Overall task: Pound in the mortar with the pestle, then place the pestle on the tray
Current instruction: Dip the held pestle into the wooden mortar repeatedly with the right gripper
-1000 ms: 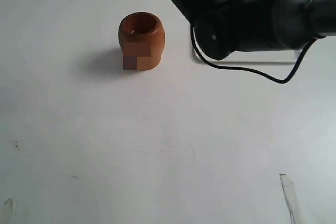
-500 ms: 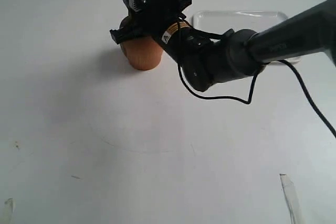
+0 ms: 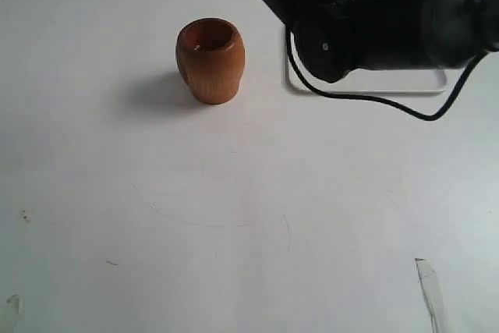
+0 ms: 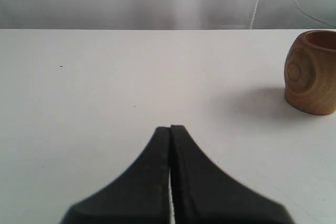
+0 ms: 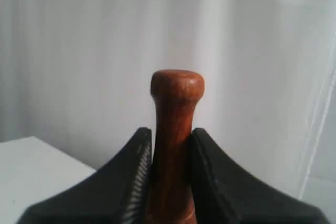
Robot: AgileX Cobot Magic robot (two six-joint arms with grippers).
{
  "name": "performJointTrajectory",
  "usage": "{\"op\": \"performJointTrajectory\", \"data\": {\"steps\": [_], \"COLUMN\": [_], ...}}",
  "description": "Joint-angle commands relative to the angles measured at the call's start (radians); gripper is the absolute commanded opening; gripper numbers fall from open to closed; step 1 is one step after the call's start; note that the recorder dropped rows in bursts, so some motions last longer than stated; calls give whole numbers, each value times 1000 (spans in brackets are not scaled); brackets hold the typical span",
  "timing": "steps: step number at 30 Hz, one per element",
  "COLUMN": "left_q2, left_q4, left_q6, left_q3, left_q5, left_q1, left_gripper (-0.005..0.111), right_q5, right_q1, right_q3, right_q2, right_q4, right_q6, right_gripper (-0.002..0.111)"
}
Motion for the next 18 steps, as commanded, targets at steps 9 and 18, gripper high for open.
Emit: {"op": "performJointTrajectory", "data": {"steps": [9, 18], "left_q2": [-1, -1], "left_q4": [-7, -7], "left_q6": [-8, -8], "left_q3": [1, 1], "left_q5": [-3, -3], "left_q1": [-8, -8], "left_gripper": [0, 0], "right_q5": [-24, -55], "right_q1": [-7, -7], "right_q3": [5, 5], "right_q2": [305, 30], "right_q4": [-8, -16], "right_q6": [57, -11], "right_gripper": [0, 0]}}
